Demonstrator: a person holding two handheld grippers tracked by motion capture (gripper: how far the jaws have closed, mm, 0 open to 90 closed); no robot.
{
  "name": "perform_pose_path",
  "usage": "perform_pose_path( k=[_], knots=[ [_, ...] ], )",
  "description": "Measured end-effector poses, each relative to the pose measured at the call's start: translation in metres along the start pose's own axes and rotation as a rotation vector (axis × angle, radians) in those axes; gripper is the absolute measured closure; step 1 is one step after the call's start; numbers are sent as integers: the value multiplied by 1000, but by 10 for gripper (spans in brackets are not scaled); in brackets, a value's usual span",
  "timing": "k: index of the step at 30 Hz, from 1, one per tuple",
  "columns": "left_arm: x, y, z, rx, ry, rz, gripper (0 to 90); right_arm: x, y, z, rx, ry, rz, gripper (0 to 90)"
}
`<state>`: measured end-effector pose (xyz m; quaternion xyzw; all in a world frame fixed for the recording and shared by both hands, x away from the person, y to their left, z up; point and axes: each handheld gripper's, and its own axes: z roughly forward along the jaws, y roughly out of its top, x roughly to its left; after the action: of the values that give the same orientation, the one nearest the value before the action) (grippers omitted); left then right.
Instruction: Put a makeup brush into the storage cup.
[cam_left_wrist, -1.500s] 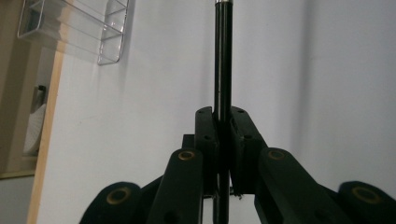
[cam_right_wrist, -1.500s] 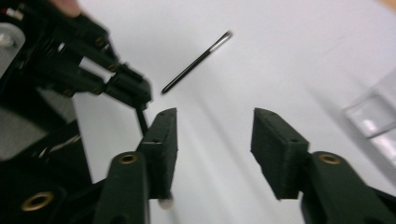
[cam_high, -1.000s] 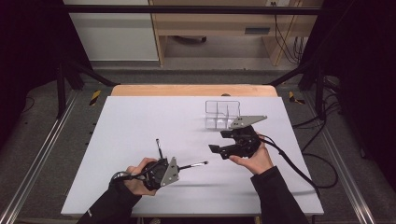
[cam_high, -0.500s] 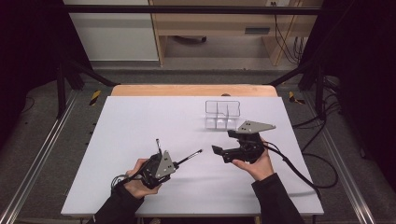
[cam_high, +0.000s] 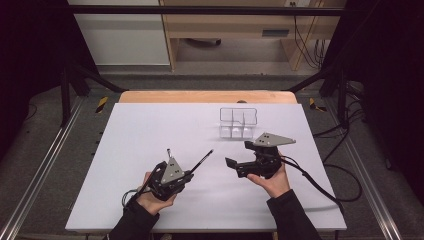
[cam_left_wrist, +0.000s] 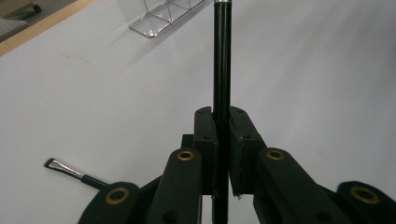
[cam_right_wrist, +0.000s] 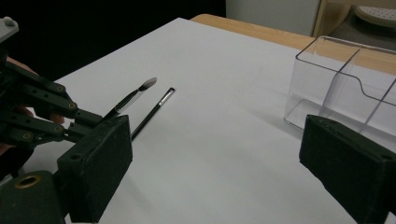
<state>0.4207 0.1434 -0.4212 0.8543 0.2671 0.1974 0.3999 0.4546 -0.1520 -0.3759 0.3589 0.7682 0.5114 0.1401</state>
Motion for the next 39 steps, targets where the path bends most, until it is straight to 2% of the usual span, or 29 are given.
perform_pose_path(
  k=[7,8,9,13,14,20,28,30,39],
  knots=[
    [-3,1,3,-38,9,-77,828,5,-2,2,-57,10,35,108],
    [-4,1,5,-47,8,-98,828,5,-2,3,-62,13,39,111],
    [-4,1,5,-47,8,-98,828,5,-2,3,-62,13,39,111],
    [-7,1,7,-81,-6,-142,828,8,-4,7,-86,31,62,129],
    [-7,1,7,-81,-6,-142,828,8,-4,7,-86,31,62,129],
    [-9,4,9,-106,4,-206,828,13,-5,14,-116,44,87,143],
    [-14,4,13,-111,24,-237,828,16,-6,20,-151,53,128,176],
    [-15,4,14,-124,24,-260,828,16,-6,22,-154,56,137,188],
    [-21,7,19,-135,28,-274,828,19,-9,31,-157,87,178,243]
  ],
)
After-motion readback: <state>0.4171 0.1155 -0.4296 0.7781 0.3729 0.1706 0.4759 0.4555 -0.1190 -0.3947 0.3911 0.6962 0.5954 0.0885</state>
